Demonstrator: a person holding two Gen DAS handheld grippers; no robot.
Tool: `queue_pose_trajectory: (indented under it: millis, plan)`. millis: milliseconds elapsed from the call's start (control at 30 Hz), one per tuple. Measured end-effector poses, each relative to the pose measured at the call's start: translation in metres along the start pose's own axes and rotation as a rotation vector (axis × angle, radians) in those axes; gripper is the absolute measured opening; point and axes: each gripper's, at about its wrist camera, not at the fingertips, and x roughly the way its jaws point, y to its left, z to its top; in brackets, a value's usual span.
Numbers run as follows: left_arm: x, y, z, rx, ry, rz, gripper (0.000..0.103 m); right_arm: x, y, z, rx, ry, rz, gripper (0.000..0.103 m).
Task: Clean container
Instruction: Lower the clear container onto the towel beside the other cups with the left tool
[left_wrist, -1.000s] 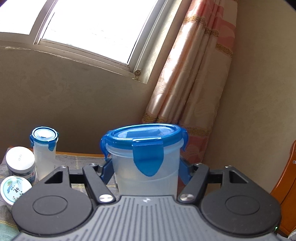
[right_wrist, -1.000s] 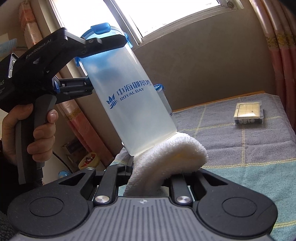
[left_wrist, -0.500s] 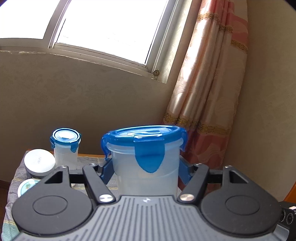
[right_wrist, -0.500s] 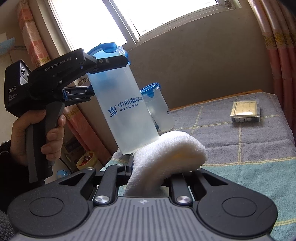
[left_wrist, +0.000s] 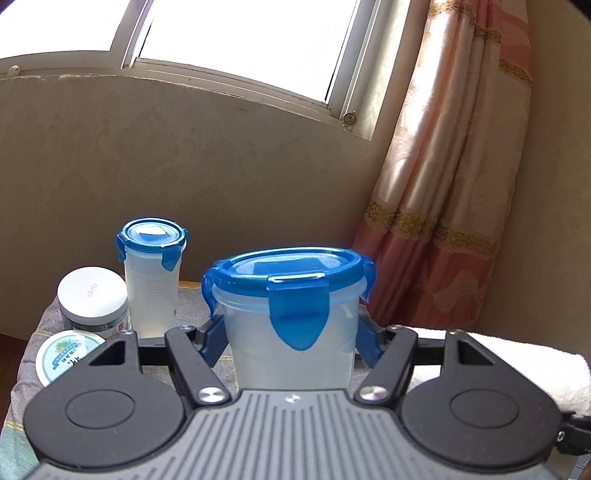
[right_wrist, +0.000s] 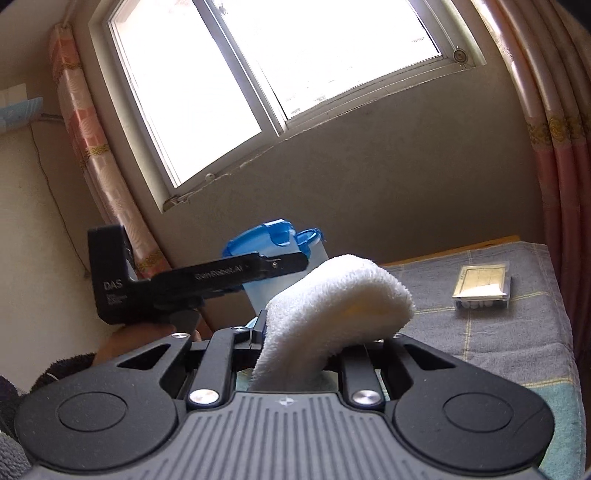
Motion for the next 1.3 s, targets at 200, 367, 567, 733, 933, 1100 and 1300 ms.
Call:
queue_pose_trajectory:
  millis: [200,367,567,733,933,1100,1300]
  plan:
    - [0.007,0.003,-0.004,-0.019,0.008,-0.006,0.068,0.033,-0.003,-0.014,0.024,0.096,0.016,0.022]
    - [0.01,0.011,-0.006,-0.04,0.015,-0.008,0.068,0.052,-0.015,-0.026,0.053,0.166,-0.029,0.022]
    - [0.007,0.023,-0.005,-0.068,0.002,-0.001,0.068,0.061,-0.027,-0.038,0.08,0.214,-0.074,0.022]
    - [-0.001,0.03,0.002,-0.08,-0.031,0.005,0.068,0.065,-0.035,-0.042,0.092,0.229,-0.106,0.022]
    - [-0.009,0.036,0.014,-0.055,-0.077,0.04,0.068,0.062,-0.045,-0.042,0.108,0.224,-0.138,0.022]
    - [-0.014,0.036,0.024,0.006,-0.131,0.11,0.068,0.053,-0.052,-0.042,0.126,0.206,-0.158,0.022]
    - [-0.012,0.035,0.028,0.073,-0.149,0.195,0.068,0.052,-0.06,-0.042,0.148,0.191,-0.142,0.022]
